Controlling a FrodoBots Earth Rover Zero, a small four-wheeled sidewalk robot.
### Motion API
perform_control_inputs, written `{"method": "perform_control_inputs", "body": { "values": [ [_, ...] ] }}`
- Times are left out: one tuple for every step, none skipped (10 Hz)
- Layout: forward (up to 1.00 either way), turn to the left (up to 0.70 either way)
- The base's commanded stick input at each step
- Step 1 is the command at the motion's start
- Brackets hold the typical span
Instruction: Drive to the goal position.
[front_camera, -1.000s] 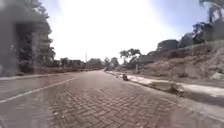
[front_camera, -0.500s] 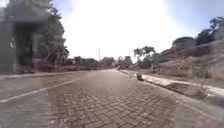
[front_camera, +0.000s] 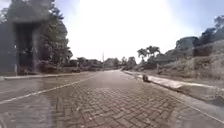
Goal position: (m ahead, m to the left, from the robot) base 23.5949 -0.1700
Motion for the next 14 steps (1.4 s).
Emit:
{"method": "perform_control_inputs", "body": {
  "values": [
    [0.7, 0.0],
    [0.7, 0.0],
    [0.7, 0.0],
    [0.7, 0.0],
    [0.7, 0.0],
    [0.7, 0.0],
    [0.7, 0.0],
    [0.7, 0.0],
    [0.7, 0.0],
    [0.7, 0.0],
    [0.7, 0.0],
    [0.7, 0.0],
    [0.7, 0.0],
    [0.7, 0.0]
  ]
}}
